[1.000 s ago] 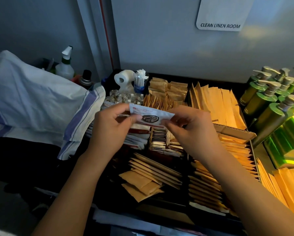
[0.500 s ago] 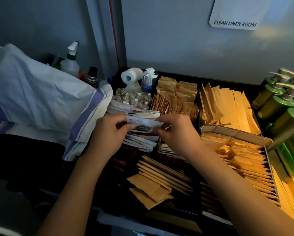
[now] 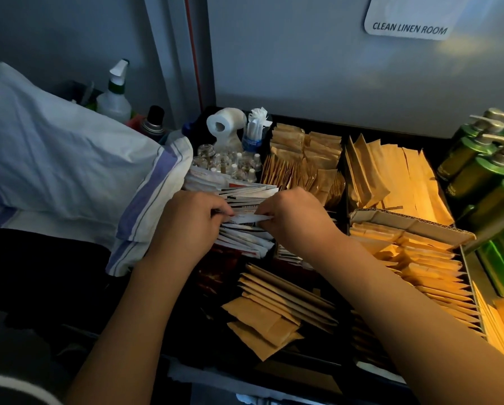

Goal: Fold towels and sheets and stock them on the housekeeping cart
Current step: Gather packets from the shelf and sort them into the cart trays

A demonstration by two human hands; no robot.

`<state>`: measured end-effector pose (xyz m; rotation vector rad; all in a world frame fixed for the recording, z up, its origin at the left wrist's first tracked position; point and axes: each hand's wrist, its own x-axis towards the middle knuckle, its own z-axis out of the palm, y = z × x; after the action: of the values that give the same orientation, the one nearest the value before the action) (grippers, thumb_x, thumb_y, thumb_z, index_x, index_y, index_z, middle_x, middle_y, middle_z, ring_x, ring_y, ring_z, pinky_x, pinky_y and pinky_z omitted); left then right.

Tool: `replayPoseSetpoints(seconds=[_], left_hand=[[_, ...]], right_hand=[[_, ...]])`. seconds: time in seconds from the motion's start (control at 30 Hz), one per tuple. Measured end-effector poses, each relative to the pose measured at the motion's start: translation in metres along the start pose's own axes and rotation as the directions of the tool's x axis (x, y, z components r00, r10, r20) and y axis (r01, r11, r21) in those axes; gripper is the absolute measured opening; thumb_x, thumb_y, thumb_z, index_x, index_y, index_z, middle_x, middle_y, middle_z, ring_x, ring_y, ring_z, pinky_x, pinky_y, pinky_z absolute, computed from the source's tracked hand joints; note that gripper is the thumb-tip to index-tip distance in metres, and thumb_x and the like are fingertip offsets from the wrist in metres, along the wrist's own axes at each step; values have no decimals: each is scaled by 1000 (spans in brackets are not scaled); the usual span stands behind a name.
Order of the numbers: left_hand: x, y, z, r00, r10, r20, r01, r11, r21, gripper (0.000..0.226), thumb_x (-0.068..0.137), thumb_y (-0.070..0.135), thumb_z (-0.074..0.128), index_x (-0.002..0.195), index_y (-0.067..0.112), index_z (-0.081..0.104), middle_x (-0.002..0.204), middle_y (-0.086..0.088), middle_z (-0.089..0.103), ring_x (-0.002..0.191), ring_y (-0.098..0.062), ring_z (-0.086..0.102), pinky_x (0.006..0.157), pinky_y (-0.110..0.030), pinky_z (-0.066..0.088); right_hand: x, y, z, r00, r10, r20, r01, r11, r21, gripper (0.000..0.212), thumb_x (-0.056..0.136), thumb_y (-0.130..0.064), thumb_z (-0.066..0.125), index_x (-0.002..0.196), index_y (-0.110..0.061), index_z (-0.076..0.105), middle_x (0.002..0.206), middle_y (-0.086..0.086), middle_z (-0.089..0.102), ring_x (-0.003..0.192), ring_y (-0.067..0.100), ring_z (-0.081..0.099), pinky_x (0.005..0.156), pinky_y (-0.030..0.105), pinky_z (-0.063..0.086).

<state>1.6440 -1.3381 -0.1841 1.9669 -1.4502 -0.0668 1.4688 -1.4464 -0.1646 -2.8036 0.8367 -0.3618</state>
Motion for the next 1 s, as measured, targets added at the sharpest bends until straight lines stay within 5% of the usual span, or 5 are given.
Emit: replayPoseSetpoints(seconds=[0.17,0.37,0.5,0.57,1.0], left_hand=[[-3,-2,7,1000,-25,11,25,999,33,17,87,19,80,94,35,83,93,9,79,82,-9,69,81,-26,57],[-2,-2,7,998,-44,45,42,998,38,19,90,18,77,100,33,83,96,10,79,75,0,58,63,2,34],[-10,-3,-4,994,67,91,-70,997,23,21,92,20,76,109,30,81,98,3,79,85,-13,69,78,-31,57],[-15,-2,-6,992,117,54,-116,993,-10,22,91,13,75,110,24,81,104,2,79,93,-15,72,87,-36,58],[-6,-2,11,983,-74,170,68,997,40,20,98,23,67,109,34,80,104,3,78,89,-15,67,82,-31,53]], right_hand=[[4,-4,7,996,45,74,-40,997,-67,21,91,-17,65,104,-27,78,91,0,72,86,25,65,74,41,57],[3,-2,6,995,59,86,-61,998,17,19,91,-11,65,96,-23,80,83,0,72,78,22,64,72,43,58],[-13,4,-1,1000,23,12,-23,997,77,11,95,-19,68,97,-20,79,87,0,75,81,21,69,74,42,58],[-20,2,-4,998,-18,-60,23,997,73,14,97,-21,67,104,-21,80,95,-1,78,88,21,71,78,41,58],[-5,7,11,999,22,48,-24,999,41,24,97,-11,66,114,-22,80,111,-3,77,100,19,70,92,36,56]])
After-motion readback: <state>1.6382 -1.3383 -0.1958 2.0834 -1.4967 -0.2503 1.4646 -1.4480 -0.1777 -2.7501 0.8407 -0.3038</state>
